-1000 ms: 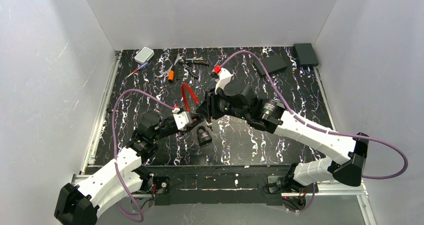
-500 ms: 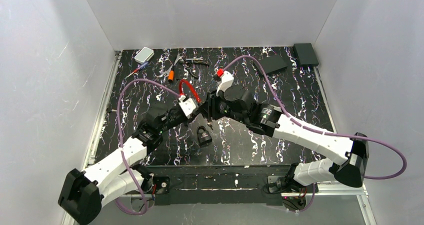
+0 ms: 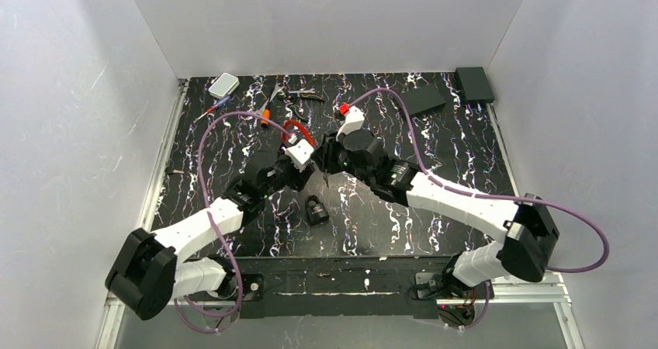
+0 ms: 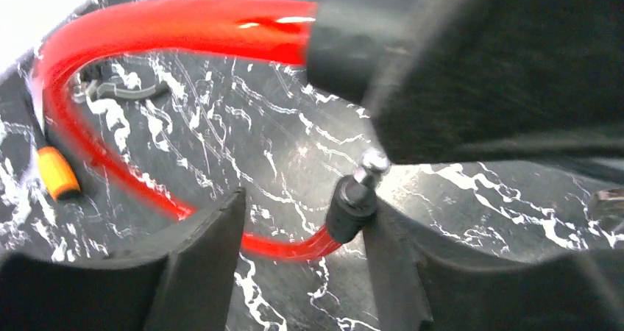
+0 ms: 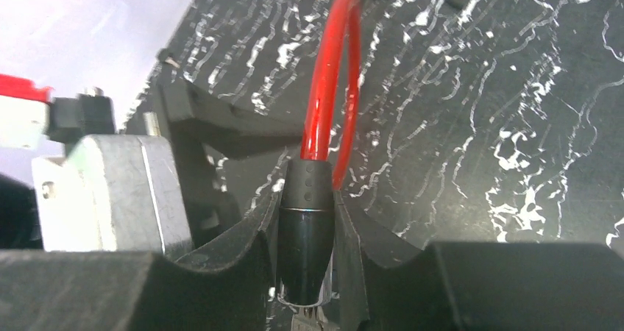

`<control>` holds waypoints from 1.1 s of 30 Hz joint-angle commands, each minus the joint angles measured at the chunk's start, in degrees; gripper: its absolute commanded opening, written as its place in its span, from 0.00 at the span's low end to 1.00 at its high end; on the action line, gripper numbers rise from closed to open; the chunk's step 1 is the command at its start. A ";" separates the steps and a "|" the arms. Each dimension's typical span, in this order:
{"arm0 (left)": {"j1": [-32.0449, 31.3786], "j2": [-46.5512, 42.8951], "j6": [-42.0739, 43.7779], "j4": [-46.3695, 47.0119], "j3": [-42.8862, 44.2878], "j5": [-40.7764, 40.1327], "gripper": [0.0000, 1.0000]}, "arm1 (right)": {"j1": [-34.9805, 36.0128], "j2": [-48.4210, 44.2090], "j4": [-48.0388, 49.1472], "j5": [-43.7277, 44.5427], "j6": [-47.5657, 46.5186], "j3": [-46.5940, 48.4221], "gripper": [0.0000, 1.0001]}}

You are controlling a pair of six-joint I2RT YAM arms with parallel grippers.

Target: Unlock with the key

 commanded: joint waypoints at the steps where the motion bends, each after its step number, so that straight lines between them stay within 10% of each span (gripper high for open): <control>1: 1.61 3.89 -5.12 2.29 3.54 -12.04 0.68 | -2.04 2.63 8.85 -3.50 0.67 -1.24 0.01; 5: 3.83 4.89 -8.77 2.25 3.88 -16.22 0.98 | -2.86 5.24 9.68 -4.72 -0.55 0.05 0.01; 19: 4.19 4.07 -10.49 -0.69 5.54 -16.32 0.98 | -14.19 11.97 9.52 -12.05 -0.88 7.05 0.01; 33: 4.29 0.81 -7.78 -1.57 5.07 -33.38 0.98 | -27.09 20.09 7.70 -13.92 0.93 14.83 0.01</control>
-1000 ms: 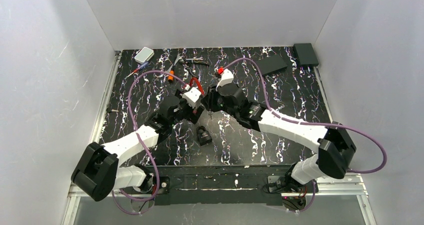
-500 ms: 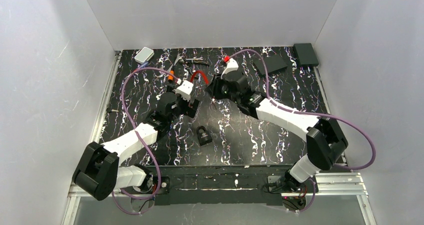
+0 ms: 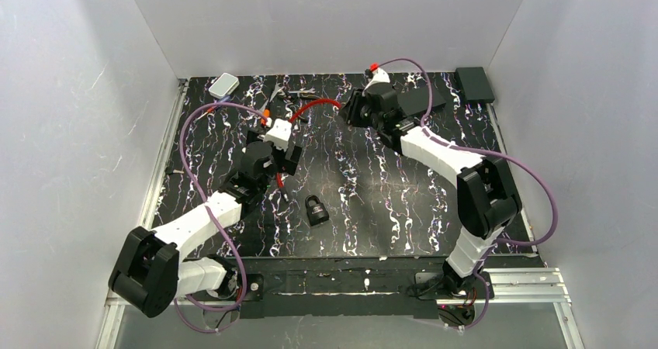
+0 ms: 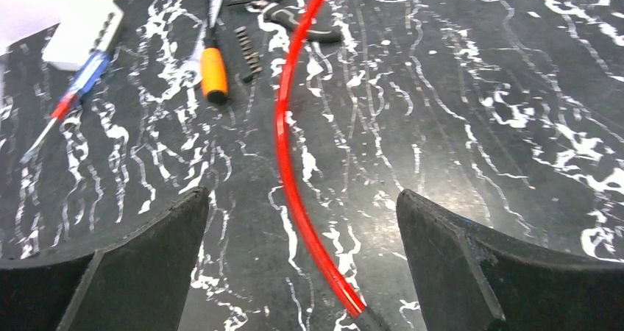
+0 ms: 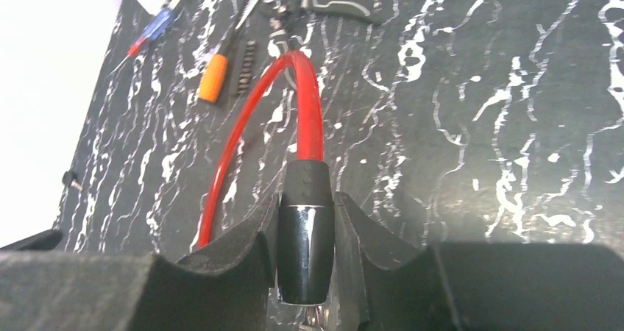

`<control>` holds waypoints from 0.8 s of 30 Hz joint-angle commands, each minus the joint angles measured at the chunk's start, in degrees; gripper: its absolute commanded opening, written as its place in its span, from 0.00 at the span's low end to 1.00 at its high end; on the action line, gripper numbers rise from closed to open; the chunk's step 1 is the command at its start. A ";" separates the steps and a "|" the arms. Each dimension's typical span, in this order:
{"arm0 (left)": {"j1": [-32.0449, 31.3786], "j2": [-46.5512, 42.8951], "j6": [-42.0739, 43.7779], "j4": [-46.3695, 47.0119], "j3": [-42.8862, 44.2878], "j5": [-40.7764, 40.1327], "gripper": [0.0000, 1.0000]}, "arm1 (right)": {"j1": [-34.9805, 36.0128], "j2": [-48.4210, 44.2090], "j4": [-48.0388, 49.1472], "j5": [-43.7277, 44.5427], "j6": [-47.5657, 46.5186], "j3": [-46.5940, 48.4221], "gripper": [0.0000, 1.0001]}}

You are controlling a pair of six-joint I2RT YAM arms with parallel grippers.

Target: Unlock with the key

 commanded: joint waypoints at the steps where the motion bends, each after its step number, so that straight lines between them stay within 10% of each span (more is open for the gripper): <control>1: 0.47 -2.77 1.47 0.34 1.40 -9.82 0.98 | -3.04 0.23 2.44 -0.26 0.92 3.72 0.01; 24: 0.97 -4.11 -0.90 -2.87 2.59 -12.18 0.98 | -23.37 -21.28 7.03 14.80 5.56 -28.04 0.01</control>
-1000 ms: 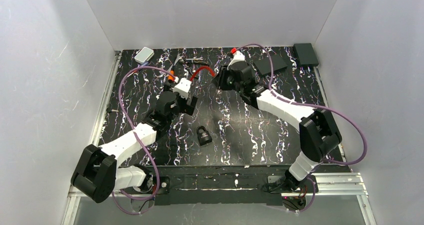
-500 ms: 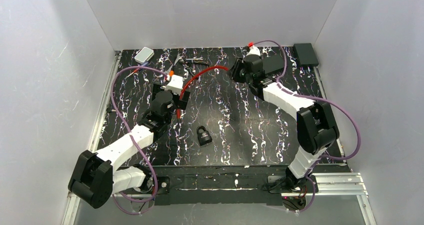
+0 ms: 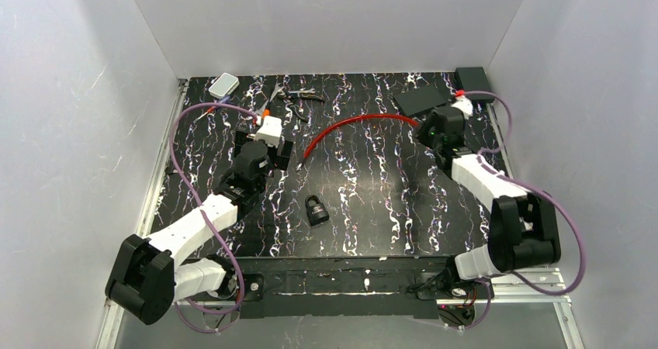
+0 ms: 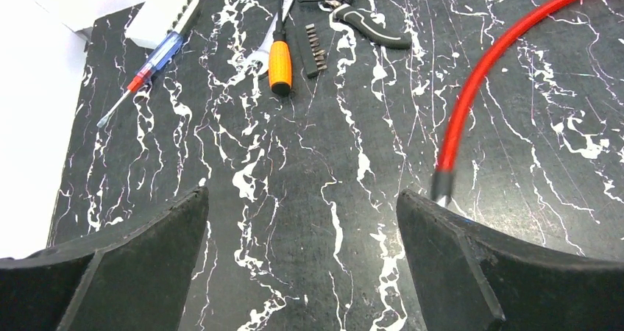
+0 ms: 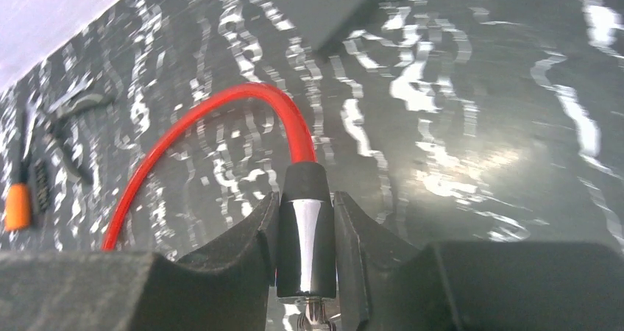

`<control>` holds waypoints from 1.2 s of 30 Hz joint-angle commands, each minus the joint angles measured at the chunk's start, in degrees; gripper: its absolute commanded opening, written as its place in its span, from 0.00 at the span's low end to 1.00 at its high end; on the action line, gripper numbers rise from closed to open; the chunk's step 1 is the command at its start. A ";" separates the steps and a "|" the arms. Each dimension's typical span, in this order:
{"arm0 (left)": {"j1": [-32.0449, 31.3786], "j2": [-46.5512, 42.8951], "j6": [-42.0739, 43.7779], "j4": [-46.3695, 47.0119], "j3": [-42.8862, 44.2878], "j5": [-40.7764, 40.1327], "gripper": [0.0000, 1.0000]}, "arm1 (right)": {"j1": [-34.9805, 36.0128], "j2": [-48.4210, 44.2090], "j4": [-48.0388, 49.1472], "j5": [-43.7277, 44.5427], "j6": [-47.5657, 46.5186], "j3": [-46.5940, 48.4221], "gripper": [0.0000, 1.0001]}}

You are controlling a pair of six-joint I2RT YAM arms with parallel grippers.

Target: Unlock with the key

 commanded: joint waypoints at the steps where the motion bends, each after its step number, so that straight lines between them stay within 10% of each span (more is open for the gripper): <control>1: 0.40 -1.38 -1.45 -2.49 2.75 -2.12 0.98 | -3.94 -8.33 5.91 8.62 2.63 -7.22 0.01; 8: 0.53 -1.41 -7.79 -9.74 7.08 -0.51 0.98 | -8.03 -14.30 8.31 11.75 7.02 -17.08 0.01; 25: 1.50 -2.25 -18.77 -27.82 16.76 5.73 0.98 | -8.14 1.22 32.90 -17.69 10.29 -23.69 0.03; 36: 1.50 -3.99 -17.47 -28.24 16.24 4.63 0.98 | -8.78 1.30 25.34 -15.72 9.57 -20.92 0.53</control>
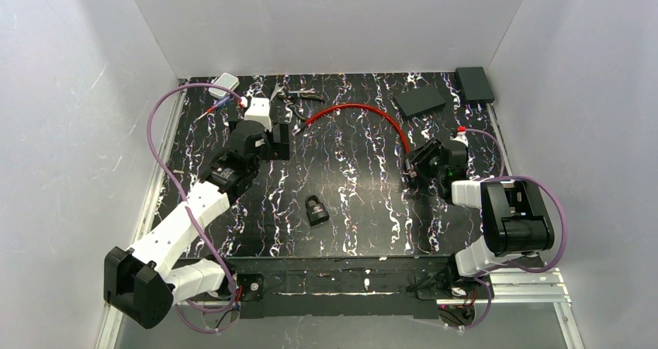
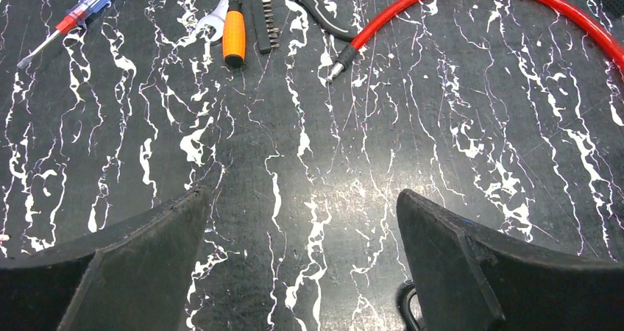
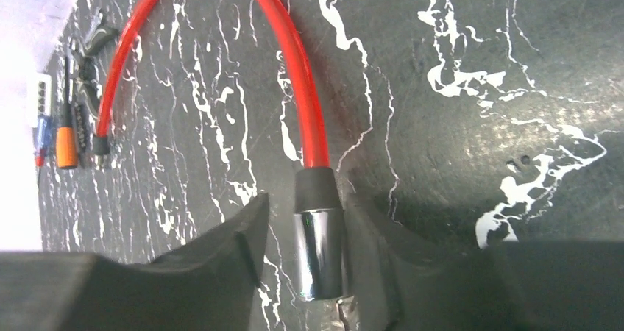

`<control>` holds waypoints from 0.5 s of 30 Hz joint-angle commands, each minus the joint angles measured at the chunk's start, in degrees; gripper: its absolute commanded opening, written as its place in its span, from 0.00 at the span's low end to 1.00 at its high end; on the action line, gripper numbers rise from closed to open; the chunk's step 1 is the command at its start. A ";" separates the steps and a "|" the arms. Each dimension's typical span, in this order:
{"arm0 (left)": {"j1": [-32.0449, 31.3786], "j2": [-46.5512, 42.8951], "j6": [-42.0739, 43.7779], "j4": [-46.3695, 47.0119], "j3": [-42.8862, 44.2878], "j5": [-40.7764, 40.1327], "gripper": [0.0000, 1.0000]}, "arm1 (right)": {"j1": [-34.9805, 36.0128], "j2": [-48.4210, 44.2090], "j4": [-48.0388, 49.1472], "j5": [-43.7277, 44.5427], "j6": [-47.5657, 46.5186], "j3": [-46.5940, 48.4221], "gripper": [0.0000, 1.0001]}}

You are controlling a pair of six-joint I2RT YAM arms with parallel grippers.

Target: Unlock with the key

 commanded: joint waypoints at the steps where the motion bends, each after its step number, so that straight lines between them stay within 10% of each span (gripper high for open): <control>1: 0.28 -2.91 0.32 -0.59 -0.57 -1.22 0.98 | -0.87 -2.67 -2.22 1.10 -0.63 2.15 0.57; 6: 0.28 -4.05 0.65 -1.08 -0.59 -1.29 0.98 | -2.19 -6.13 -8.22 3.42 -2.81 3.07 0.80; 15: 0.28 -7.09 1.63 -1.43 -0.93 -0.63 0.98 | -2.52 -14.09 -23.46 7.28 -10.70 9.17 0.88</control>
